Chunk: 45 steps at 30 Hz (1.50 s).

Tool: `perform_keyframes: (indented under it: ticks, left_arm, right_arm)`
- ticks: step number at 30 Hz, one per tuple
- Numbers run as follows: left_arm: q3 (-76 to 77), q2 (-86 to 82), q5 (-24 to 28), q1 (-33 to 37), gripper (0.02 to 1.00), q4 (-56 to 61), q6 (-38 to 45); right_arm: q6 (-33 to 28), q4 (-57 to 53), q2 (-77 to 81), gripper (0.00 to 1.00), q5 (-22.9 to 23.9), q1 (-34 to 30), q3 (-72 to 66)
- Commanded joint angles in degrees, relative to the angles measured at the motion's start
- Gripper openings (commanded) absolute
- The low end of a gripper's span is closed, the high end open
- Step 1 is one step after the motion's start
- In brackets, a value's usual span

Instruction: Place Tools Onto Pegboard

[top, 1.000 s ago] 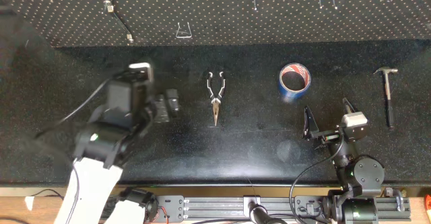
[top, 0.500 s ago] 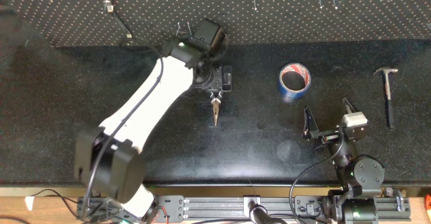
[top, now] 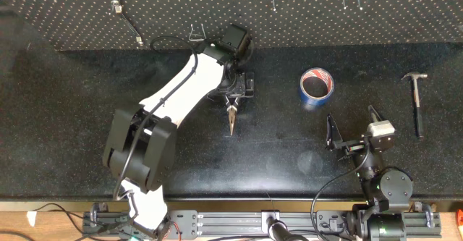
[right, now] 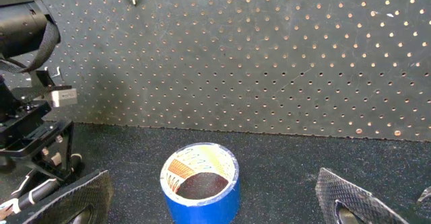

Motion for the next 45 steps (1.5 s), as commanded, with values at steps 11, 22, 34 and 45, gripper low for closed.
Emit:
perform_keyframes:
  ticks: [11, 22, 34, 45]
  left_arm:
    - [1.3, 3.3, -1.2, 0.2, 0.996, 0.9, -0.8]
    - [1.3, 3.3, -1.0, 0.2, 0.669, 1.0, -0.8]
    - [1.3, 3.3, -1.0, 0.1, 0.413, 1.0, -0.8]
    - [1.3, 3.3, -2.4, 0.2, 0.027, 1.0, -0.8]
  right_arm:
    - [0.6, -0.3, -0.4, 0.987, -0.1, 0.0, -0.2]
    - [0.6, -0.3, -0.4, 0.987, -0.1, 0.0, -0.2]
    - [0.6, -0.3, -0.4, 0.987, -0.1, 0.0, -0.2]
    - [0.6, -0.3, -0.4, 0.989, -0.1, 0.0, -0.2]
